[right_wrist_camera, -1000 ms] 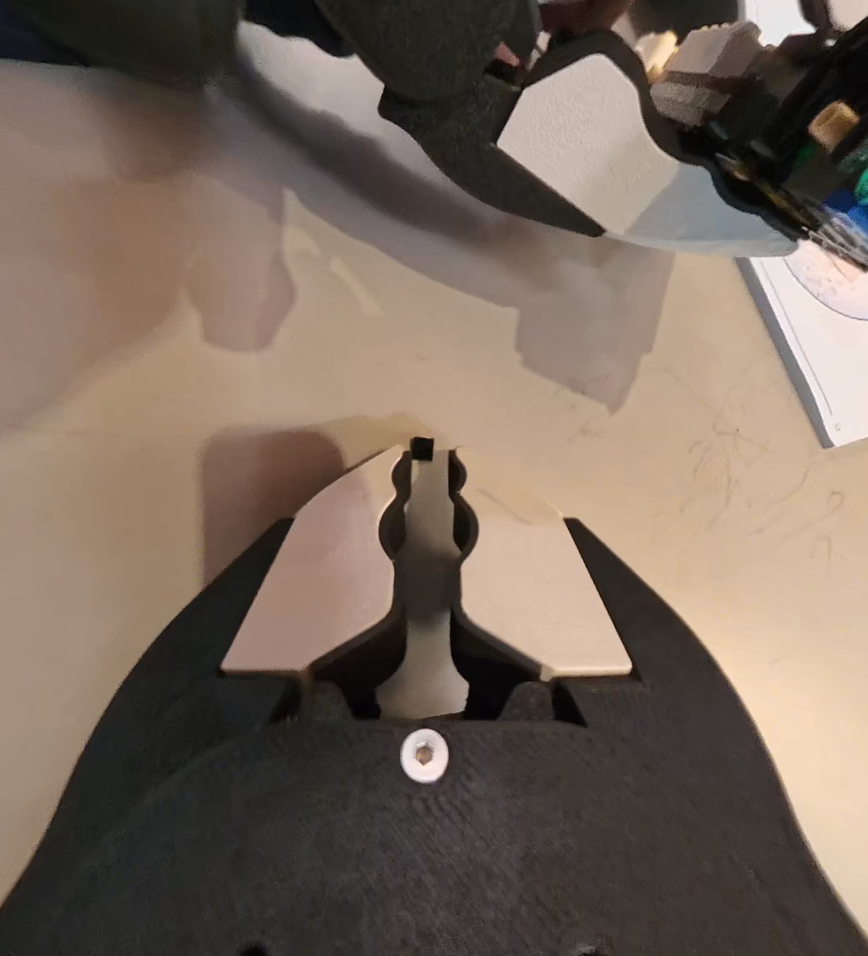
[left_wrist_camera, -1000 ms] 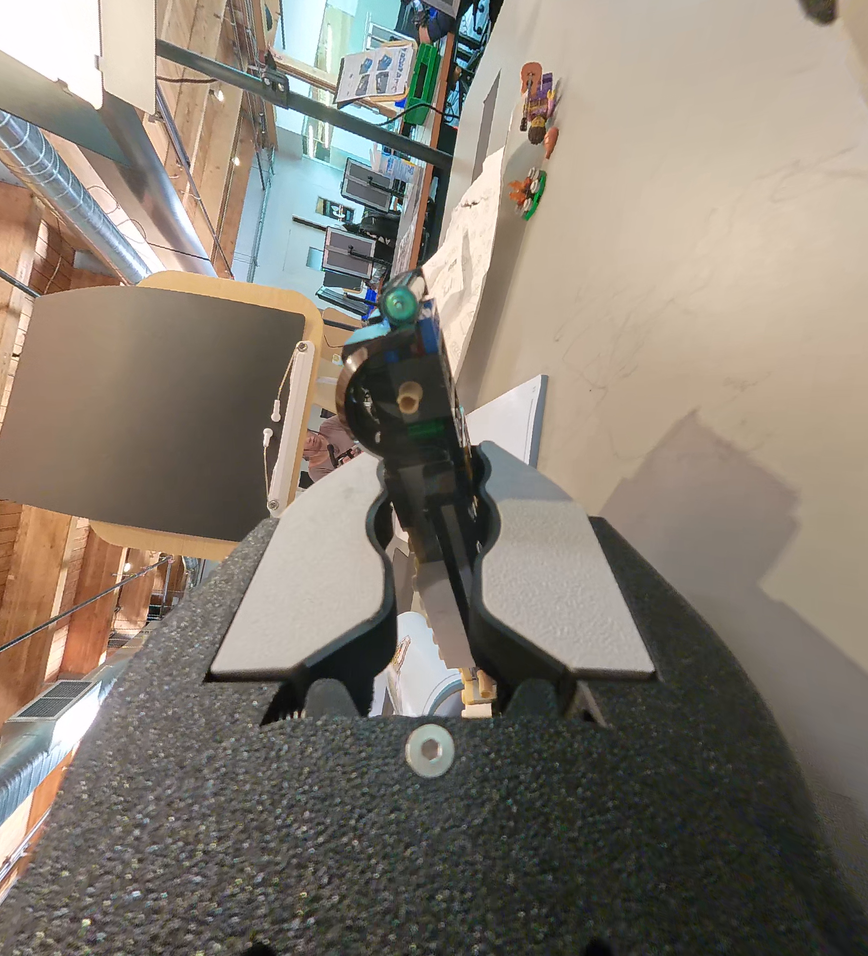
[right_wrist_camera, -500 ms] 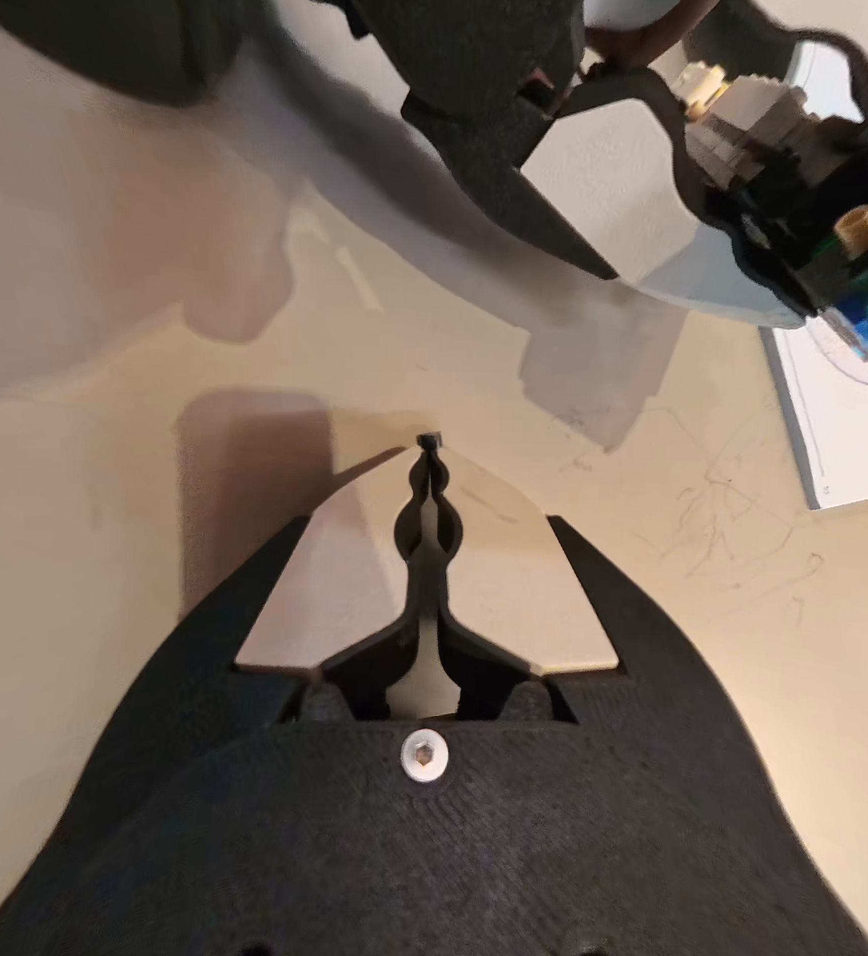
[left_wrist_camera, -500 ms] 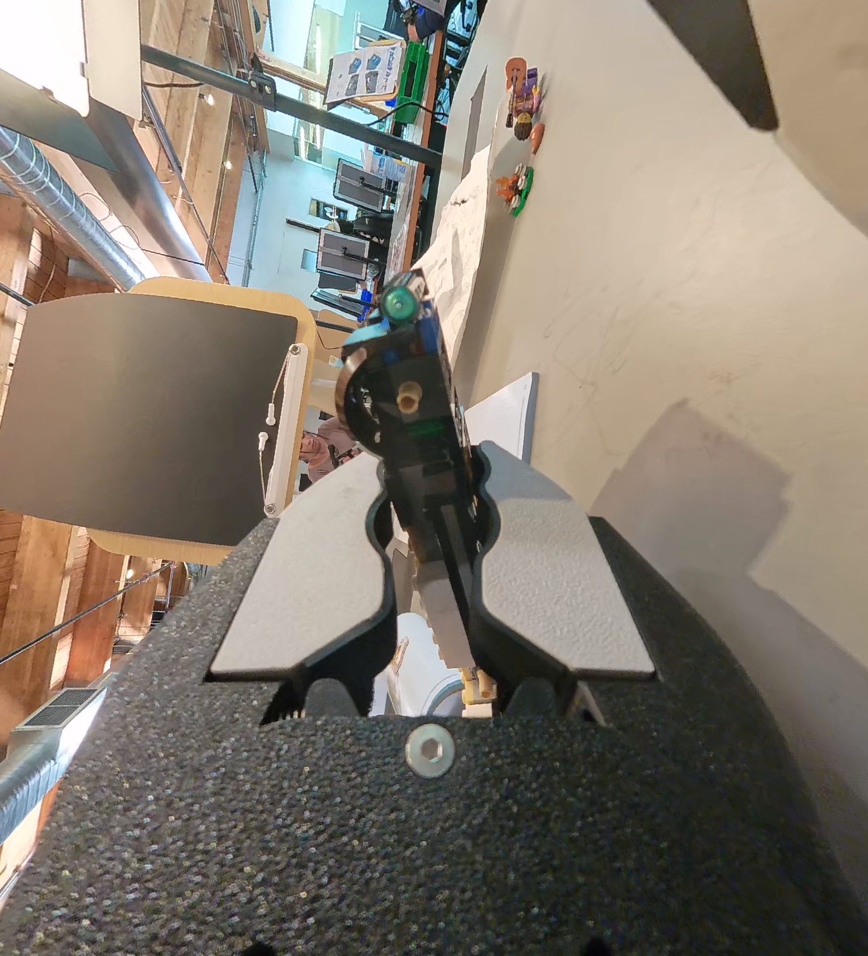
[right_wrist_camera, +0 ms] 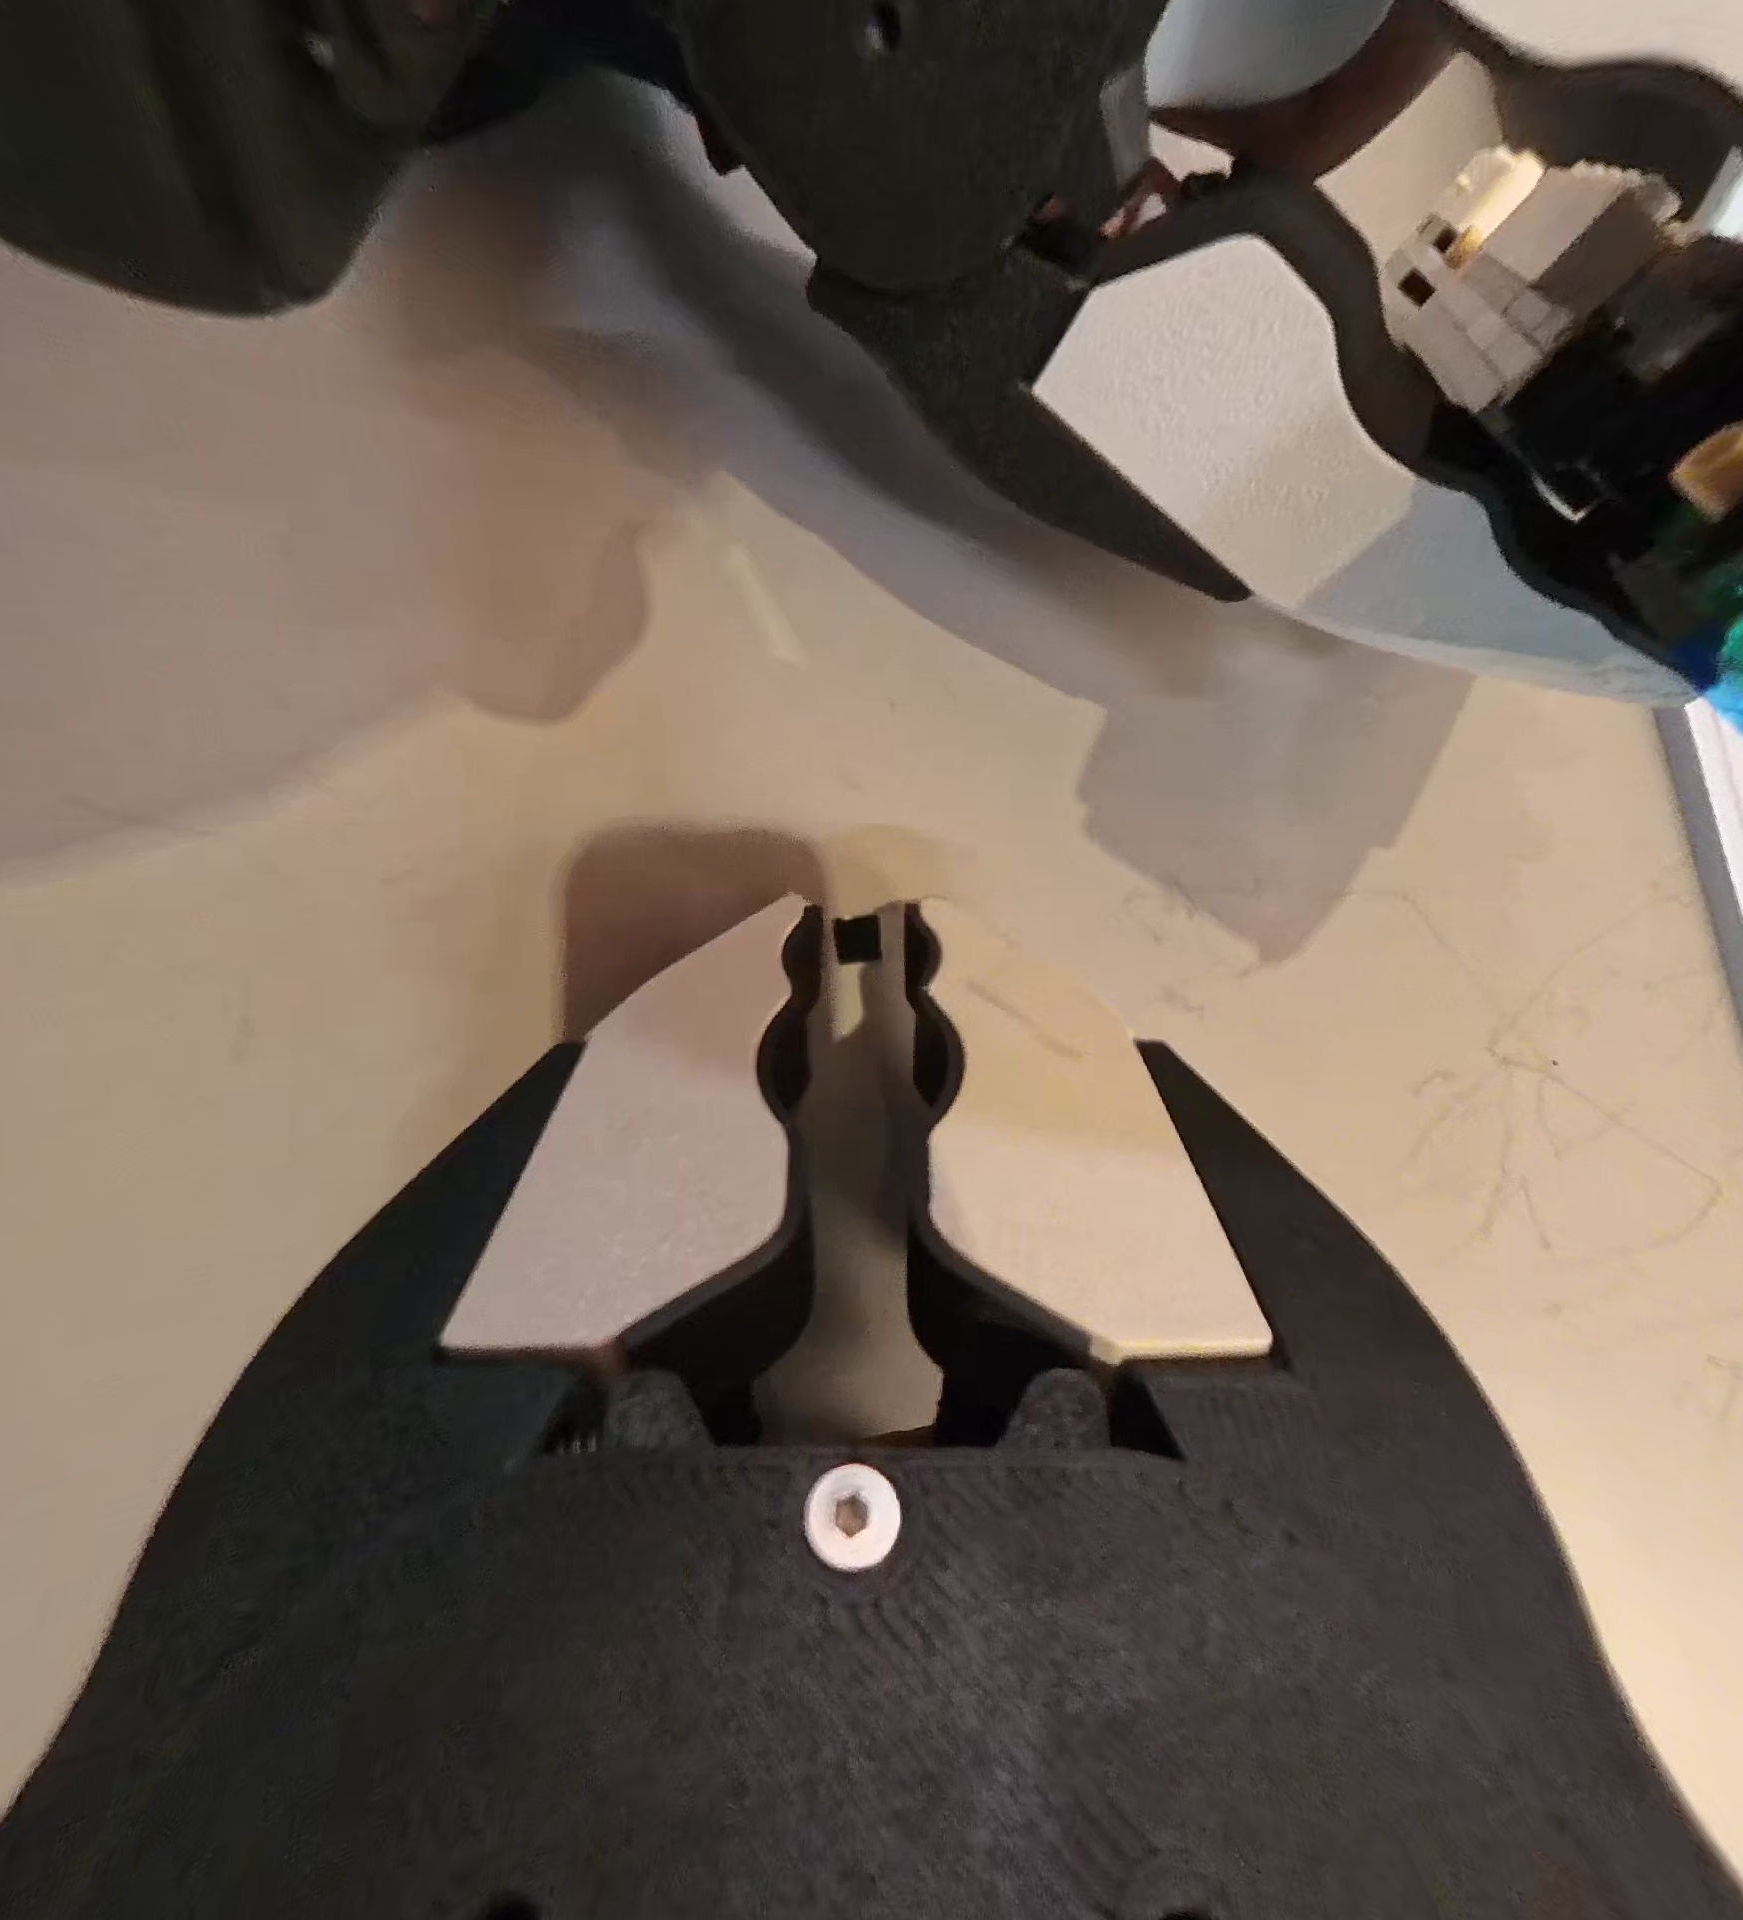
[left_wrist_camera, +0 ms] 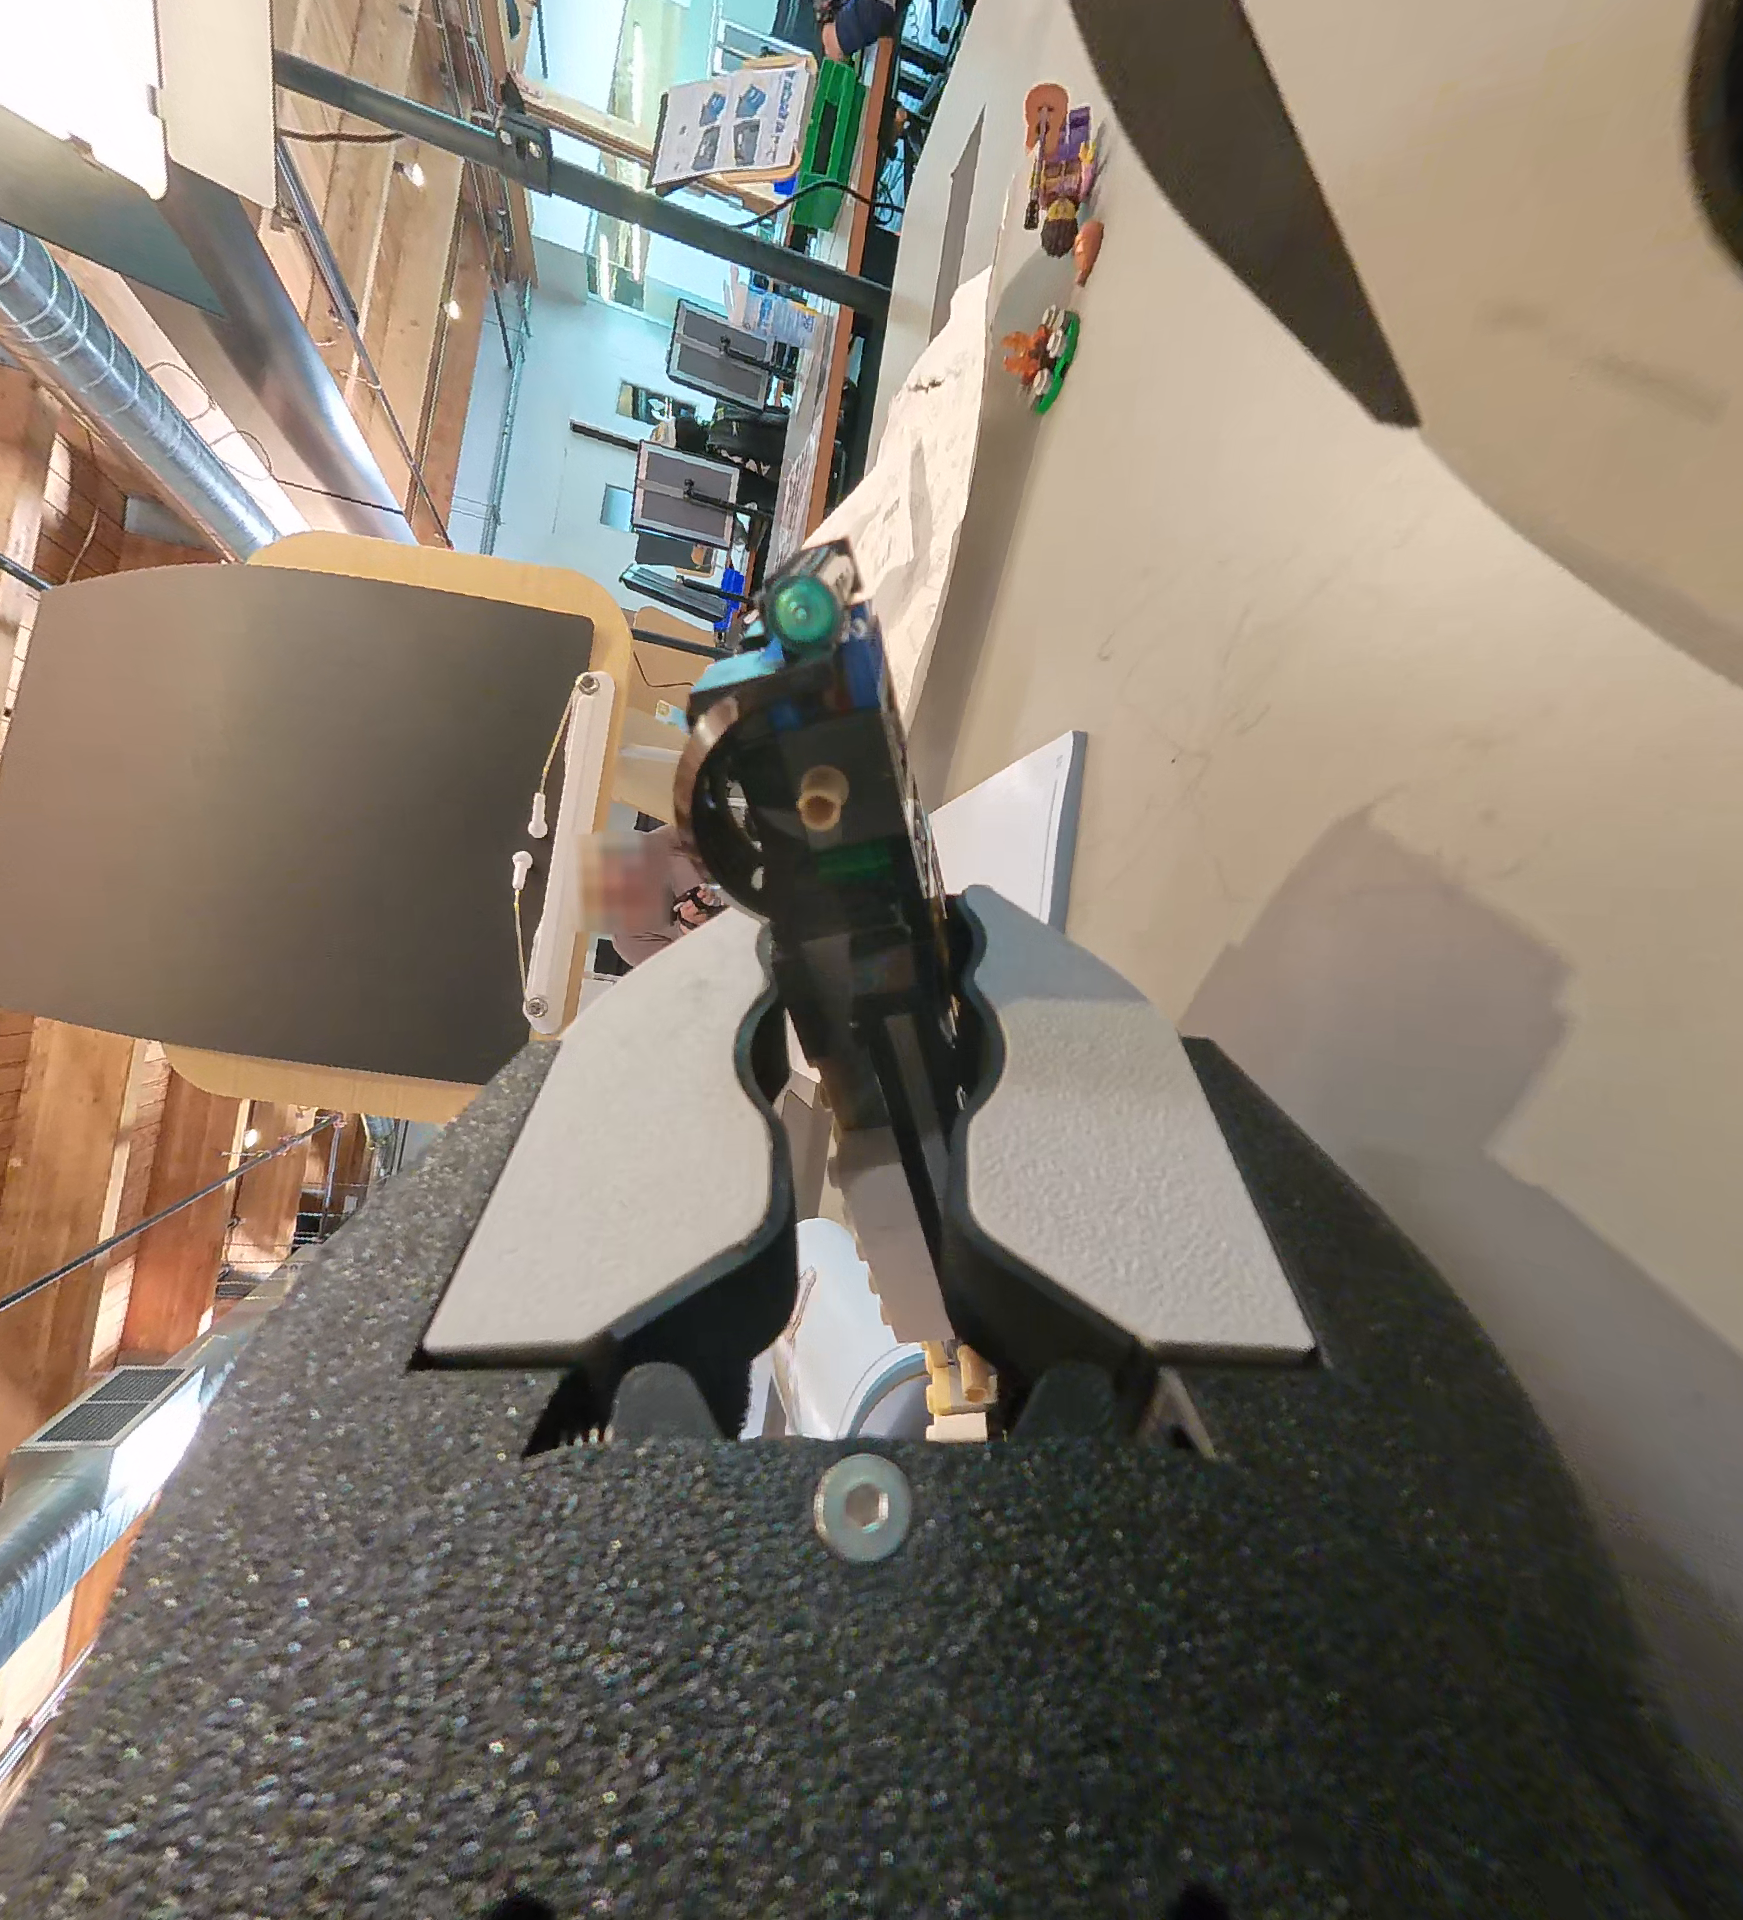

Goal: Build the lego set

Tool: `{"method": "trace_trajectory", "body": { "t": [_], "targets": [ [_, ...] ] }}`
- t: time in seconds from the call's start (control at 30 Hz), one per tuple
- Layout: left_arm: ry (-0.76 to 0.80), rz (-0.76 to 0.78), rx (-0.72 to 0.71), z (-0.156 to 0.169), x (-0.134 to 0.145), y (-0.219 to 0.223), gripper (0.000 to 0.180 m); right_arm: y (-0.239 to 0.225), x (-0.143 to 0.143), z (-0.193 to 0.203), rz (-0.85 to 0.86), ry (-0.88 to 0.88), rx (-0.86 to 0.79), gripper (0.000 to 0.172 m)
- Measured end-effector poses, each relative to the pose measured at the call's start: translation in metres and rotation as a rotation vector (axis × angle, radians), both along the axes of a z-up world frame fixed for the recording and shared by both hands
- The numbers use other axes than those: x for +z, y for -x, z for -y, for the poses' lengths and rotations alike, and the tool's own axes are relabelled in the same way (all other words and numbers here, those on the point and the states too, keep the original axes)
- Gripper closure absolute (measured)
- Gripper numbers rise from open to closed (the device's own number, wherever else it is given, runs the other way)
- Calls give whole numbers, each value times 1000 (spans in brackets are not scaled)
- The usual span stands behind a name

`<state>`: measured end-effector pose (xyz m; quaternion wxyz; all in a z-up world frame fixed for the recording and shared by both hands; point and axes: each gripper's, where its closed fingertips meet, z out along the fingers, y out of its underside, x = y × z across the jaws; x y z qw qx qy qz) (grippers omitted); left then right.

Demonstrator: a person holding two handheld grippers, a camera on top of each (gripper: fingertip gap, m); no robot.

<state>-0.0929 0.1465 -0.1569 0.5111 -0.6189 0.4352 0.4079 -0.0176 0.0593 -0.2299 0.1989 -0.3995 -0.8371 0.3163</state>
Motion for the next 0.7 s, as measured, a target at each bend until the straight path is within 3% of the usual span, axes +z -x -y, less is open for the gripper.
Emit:
{"method": "trace_trajectory", "body": {
  "t": [0.1, 0.43, 0.7],
  "targets": [
    [7, 2, -1, 3, 0, 1, 152, 1, -1, -3, -10, -28, -11, 164],
    [7, 0, -7, 3, 0, -2, 152, -10, 11, -4, -176, -215, 10, 162],
    [12, 2, -4, 2, -1, -2, 152, -15, 11, -8, -125, -93, -17, 158]
  ]
}}
